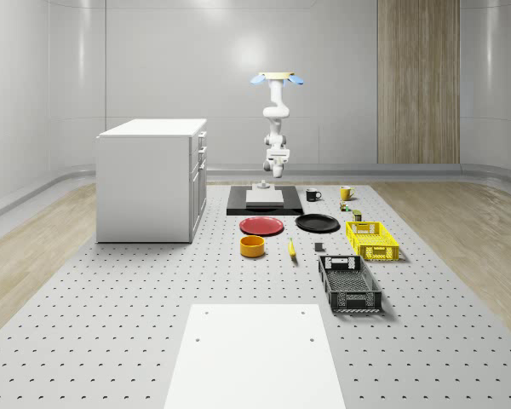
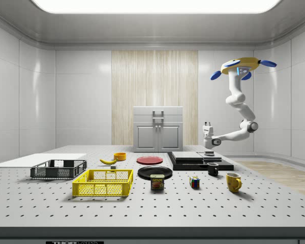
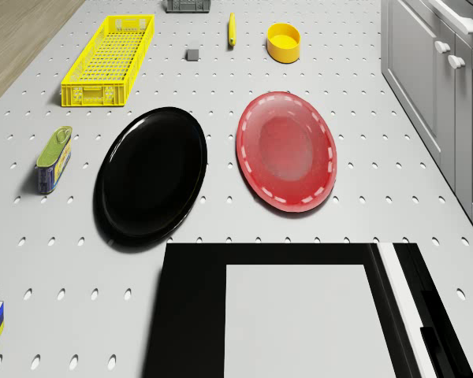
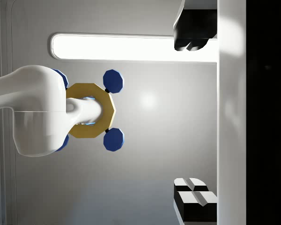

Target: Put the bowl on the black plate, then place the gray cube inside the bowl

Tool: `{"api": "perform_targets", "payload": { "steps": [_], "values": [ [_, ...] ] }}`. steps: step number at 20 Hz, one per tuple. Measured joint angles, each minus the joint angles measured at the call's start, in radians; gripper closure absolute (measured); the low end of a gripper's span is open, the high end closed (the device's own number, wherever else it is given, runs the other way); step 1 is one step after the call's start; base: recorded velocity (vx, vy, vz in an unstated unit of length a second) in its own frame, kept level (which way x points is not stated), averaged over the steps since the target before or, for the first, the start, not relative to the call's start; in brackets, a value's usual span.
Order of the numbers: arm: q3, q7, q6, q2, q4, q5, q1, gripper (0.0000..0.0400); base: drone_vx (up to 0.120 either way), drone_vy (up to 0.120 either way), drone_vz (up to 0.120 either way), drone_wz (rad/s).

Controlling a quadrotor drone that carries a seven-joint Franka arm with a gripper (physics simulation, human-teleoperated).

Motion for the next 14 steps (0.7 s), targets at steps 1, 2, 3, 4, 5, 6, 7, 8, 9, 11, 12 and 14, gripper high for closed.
{"api": "perform_targets", "payload": {
  "steps": [1,2,3,4,5,6,7,8,9,11,12,14],
  "values": [
    [0.002,0.0,0.001,-0.001,-0.001,-0.003,-0.001,0.0,0.12,0.0,0.0,0.0],
    [0.005,0.001,0.002,-0.001,-0.001,-0.007,-0.002,0.0,0.12,0.0,-0.12,0.0],
    [0.008,0.001,0.002,-0.002,-0.002,-0.011,-0.002,0.0,0.12,0.0,-0.12,0.0],
    [0.012,0.002,0.003,-0.002,-0.002,-0.016,-0.004,0.0,0.12,0.0,-0.12,0.0],
    [0.016,0.003,0.004,-0.003,-0.003,-0.022,-0.005,0.0,0.12,0.0,-0.12,0.0],
    [0.021,0.004,0.005,-0.003,-0.004,-0.029,-0.006,0.0,0.12,0.0,-0.12,0.0],
    [0.027,0.005,0.006,-0.004,-0.005,-0.038,-0.008,0.0,0.12,0.0,-0.12,0.0],
    [0.034,0.006,0.006,-0.005,-0.006,-0.048,-0.011,0.0,0.12,0.0,-0.12,0.0],
    [0.043,0.008,0.007,-0.005,-0.007,-0.06,-0.013,0.0,0.12,0.0,-0.04,0.0],
    [0.064,0.012,0.009,-0.007,-0.01,-0.09,-0.02,0.0,0.12,0.0,0.0,0.0],
    [0.078,0.014,0.01,-0.008,-0.012,-0.11,-0.024,0.0,0.12,0.0,0.0,0.0],
    [0.114,0.021,0.013,-0.01,-0.019,-0.16,-0.035,0.0,0.12,0.0,0.0,0.0]
  ]
}}
